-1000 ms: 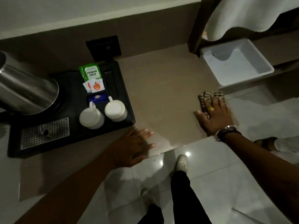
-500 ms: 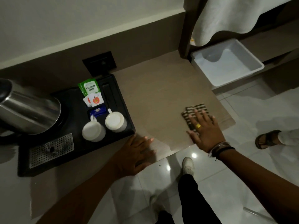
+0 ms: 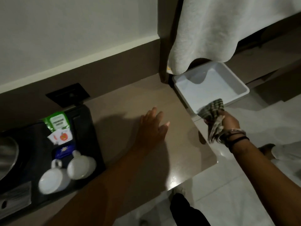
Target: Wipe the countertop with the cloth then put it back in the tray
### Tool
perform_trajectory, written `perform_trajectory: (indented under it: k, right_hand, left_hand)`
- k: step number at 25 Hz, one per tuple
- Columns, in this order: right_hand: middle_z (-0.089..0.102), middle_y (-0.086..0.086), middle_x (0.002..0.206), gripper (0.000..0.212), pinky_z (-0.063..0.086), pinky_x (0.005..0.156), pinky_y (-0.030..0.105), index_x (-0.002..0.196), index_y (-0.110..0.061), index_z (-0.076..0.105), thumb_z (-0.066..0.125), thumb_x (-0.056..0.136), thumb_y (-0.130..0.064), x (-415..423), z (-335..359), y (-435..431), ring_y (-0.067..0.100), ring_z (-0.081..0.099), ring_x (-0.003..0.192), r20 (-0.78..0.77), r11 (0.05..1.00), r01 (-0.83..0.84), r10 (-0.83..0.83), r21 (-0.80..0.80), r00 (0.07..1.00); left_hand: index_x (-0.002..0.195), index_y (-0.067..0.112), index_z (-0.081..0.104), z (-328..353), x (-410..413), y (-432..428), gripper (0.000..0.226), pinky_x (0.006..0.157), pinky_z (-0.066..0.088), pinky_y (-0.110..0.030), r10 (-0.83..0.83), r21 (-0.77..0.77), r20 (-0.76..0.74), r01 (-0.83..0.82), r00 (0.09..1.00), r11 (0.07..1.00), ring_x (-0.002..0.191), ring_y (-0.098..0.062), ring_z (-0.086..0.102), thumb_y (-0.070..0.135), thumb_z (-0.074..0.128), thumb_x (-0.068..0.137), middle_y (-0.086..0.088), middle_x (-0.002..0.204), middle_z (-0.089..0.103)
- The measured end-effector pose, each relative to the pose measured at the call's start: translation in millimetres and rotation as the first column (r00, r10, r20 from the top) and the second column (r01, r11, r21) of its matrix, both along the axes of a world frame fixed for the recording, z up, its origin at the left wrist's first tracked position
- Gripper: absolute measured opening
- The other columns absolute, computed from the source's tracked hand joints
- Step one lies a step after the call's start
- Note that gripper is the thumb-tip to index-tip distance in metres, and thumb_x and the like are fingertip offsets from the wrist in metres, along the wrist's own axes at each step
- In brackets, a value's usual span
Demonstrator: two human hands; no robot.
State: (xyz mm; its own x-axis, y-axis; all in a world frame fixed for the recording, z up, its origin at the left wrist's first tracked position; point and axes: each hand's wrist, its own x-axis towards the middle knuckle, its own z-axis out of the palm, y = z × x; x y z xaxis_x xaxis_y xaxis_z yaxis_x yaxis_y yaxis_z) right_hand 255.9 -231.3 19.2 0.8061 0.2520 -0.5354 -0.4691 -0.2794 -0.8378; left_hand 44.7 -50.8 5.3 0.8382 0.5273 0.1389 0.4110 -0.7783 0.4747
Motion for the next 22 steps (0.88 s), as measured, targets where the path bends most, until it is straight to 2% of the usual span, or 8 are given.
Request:
perform_trajectory:
  k: [3,5,9,11,14,17,19,22]
  right_hand:
    - [0.076,0.017,0.101,0.040,0.055,0.095,0.041,0.096,-0.003,0.077,0.043,0.100,-0.024,72,15,34,0.031,0.071,0.102,-0.233,0.864,0.092,0.030,0.495,0.972]
    - [0.077,0.015,0.094,0.029,0.060,0.085,0.037,0.091,0.001,0.077,0.052,0.089,-0.013,98,17,66,0.029,0.074,0.088,-0.212,0.899,-0.033,0.139,0.437,0.967]
    - [0.065,0.020,0.111,0.037,0.050,0.100,0.047,0.121,0.006,0.064,0.044,0.092,-0.003,154,-18,121,0.038,0.063,0.100,-0.355,0.965,-0.229,0.260,0.129,0.898]
    - [0.058,0.017,0.095,0.020,0.052,0.087,0.041,0.098,-0.001,0.066,0.048,0.092,-0.004,171,-38,133,0.038,0.057,0.091,-0.304,0.904,-0.411,0.361,-0.119,0.882]
    - [0.060,0.009,0.099,0.014,0.042,0.079,0.032,0.105,-0.007,0.062,0.049,0.102,-0.011,182,-50,141,0.038,0.057,0.113,-0.200,0.593,-0.674,0.667,-0.441,0.718]
    - [0.055,0.018,0.136,0.040,0.042,0.094,0.036,0.136,-0.007,0.054,0.054,0.101,-0.025,173,-51,135,0.036,0.053,0.126,-0.074,0.203,-0.557,0.898,-0.805,0.433]
    - [0.046,0.021,0.142,0.056,0.042,0.102,0.045,0.144,-0.009,0.045,0.065,0.094,-0.027,165,-34,126,0.040,0.048,0.129,0.000,0.307,-0.489,0.847,-0.817,0.531]
    - [0.060,0.020,0.129,0.046,0.047,0.098,0.037,0.133,-0.008,0.060,0.071,0.091,-0.024,137,-6,89,0.039,0.057,0.122,0.321,0.713,-0.357,0.627,-0.604,0.710]
  left_hand:
    - [0.153,0.015,0.045,-31,81,6,0.064,0.120,0.016,-0.053,0.081,-0.024,-0.258,-0.090,0.963,0.996,0.150,-0.034,0.028,0.052,0.048,0.101,-0.017,0.164,0.031]
    - [0.156,0.019,0.040,-46,81,1,0.072,0.120,0.014,-0.055,0.156,0.111,-0.307,-0.128,0.939,0.986,0.152,-0.032,0.023,0.060,0.048,0.098,-0.014,0.165,0.028]
    - [0.150,0.020,0.047,-65,72,-2,0.076,0.119,0.017,-0.058,0.181,0.210,-0.226,-0.133,0.957,0.969,0.149,-0.033,0.028,0.067,0.048,0.090,-0.015,0.162,0.034]
    - [0.149,0.019,0.050,-64,76,-2,0.077,0.119,0.017,-0.058,0.198,0.200,-0.229,-0.153,0.953,0.968,0.148,-0.034,0.030,0.068,0.047,0.090,-0.015,0.161,0.036]
    - [0.146,0.017,0.055,-65,81,0,0.076,0.117,0.021,-0.060,0.224,0.189,-0.195,-0.188,0.955,0.964,0.146,-0.036,0.034,0.065,0.051,0.088,-0.016,0.159,0.040]
    - [0.148,0.019,0.051,-65,75,-2,0.076,0.118,0.020,-0.059,0.187,0.221,-0.228,-0.136,0.956,0.966,0.147,-0.035,0.032,0.068,0.048,0.089,-0.015,0.161,0.036]
    - [0.149,0.020,0.050,-57,78,3,0.076,0.118,0.019,-0.058,0.173,0.211,-0.243,-0.122,0.954,0.970,0.148,-0.035,0.031,0.068,0.046,0.090,-0.015,0.161,0.036]
    - [0.150,0.022,0.051,-50,77,-3,0.074,0.122,0.014,-0.053,0.213,0.109,-0.260,-0.190,0.942,0.976,0.150,-0.031,0.028,0.067,0.044,0.092,-0.012,0.164,0.034]
